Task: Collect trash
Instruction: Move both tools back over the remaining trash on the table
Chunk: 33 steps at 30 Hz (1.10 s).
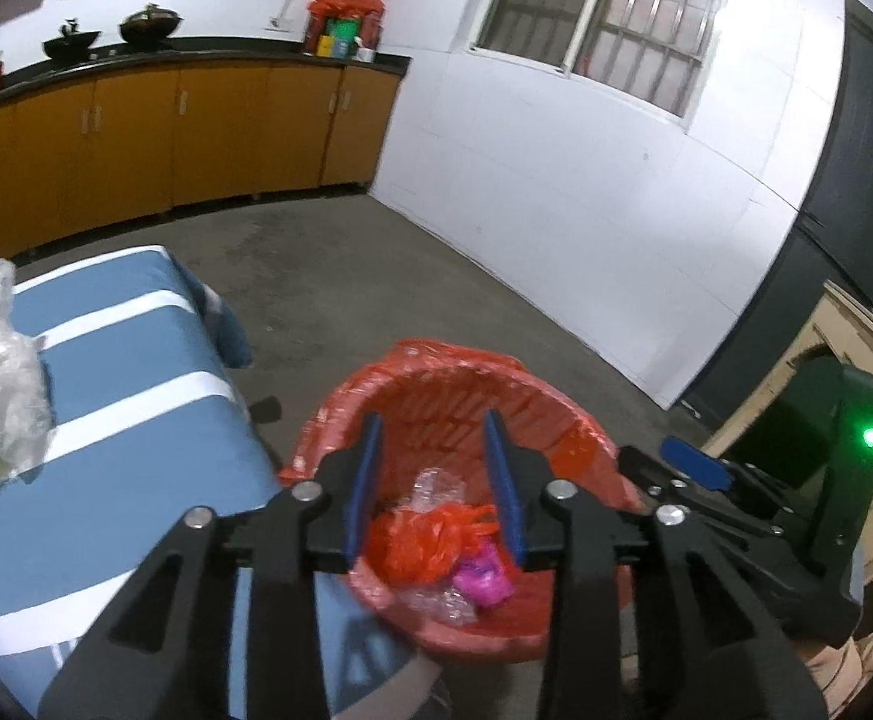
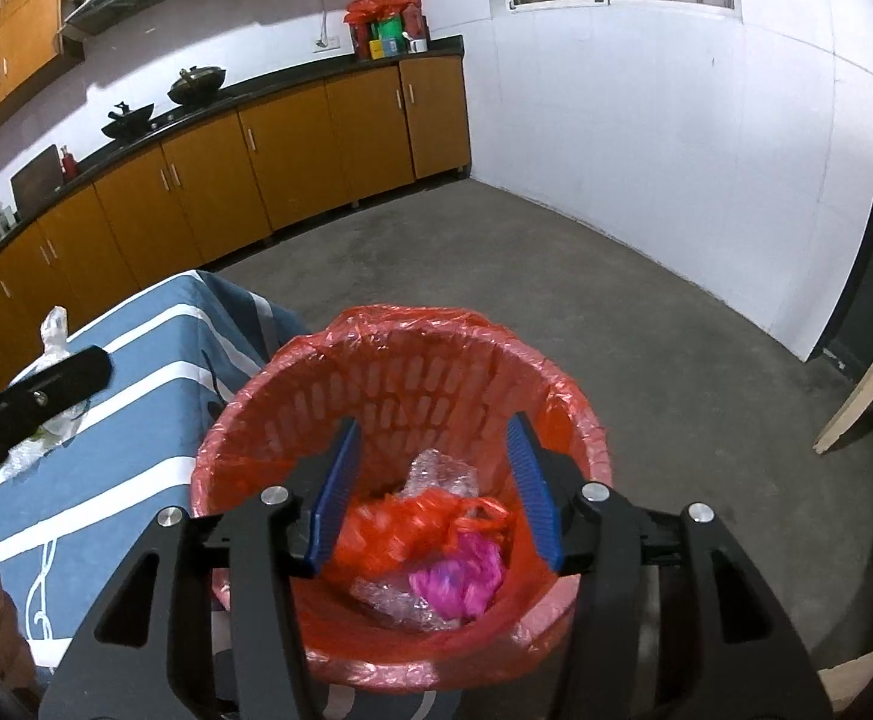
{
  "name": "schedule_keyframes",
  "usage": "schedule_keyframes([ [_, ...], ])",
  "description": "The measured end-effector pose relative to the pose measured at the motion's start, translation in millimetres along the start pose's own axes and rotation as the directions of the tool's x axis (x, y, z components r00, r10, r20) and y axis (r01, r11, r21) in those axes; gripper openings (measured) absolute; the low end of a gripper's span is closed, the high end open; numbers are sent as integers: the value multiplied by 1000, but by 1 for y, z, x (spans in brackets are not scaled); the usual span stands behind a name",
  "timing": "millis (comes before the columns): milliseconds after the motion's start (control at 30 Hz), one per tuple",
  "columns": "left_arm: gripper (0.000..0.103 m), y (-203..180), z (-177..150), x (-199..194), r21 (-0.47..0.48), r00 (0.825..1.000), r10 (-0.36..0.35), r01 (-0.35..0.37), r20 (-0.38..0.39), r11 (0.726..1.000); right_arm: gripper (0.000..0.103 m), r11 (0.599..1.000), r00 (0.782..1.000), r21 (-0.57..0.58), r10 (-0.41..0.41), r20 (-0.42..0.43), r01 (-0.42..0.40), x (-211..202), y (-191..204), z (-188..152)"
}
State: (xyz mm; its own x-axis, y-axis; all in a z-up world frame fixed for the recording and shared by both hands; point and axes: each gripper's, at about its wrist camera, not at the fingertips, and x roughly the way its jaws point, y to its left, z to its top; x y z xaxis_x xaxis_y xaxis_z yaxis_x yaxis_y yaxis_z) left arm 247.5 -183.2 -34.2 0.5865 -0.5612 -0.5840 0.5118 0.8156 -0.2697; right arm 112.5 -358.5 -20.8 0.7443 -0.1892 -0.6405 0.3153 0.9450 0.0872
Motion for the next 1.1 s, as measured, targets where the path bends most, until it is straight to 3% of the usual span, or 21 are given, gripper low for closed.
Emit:
schedule_keyframes([
  [33, 42, 2, 0, -2, -4, 1000, 9, -9, 5, 1000, 51, 1000, 1000, -3, -7, 8, 7, -1, 1, 1],
  [133, 48, 12, -2, -11, -11, 998, 53, -53, 25, 999, 66, 999, 999, -14, -30, 42, 31, -7, 3, 1],
  [267, 56, 25, -7, -25, -15, 990, 127, -127, 53, 992, 72, 998, 997, -53, -26, 78, 30, -15, 16, 3],
  [433, 68, 55, -14, -48, -51, 968, 240, -237, 77, 970, 82, 996, 993, -91, -6, 119, 18, -19, 37, 8],
  [600, 79, 95, -29, -72, -110, 915, 392, -382, 90, 917, 90, 981, 986, -182, -37, 164, 67, -20, 74, 9],
  [733, 83, 133, -46, -92, -169, 872, 485, -468, 72, 867, 90, 975, 988, -223, 41, 147, -7, -14, 101, 10],
  [933, 86, 194, -71, -126, -237, 783, 621, -598, 32, 765, 90, 956, 985, -286, 109, 132, -68, 1, 157, 12],
  [1100, 86, 239, -83, -150, -298, 734, 679, -647, 4, 702, 90, 926, 975, -338, 205, 85, -165, 19, 215, 13],
])
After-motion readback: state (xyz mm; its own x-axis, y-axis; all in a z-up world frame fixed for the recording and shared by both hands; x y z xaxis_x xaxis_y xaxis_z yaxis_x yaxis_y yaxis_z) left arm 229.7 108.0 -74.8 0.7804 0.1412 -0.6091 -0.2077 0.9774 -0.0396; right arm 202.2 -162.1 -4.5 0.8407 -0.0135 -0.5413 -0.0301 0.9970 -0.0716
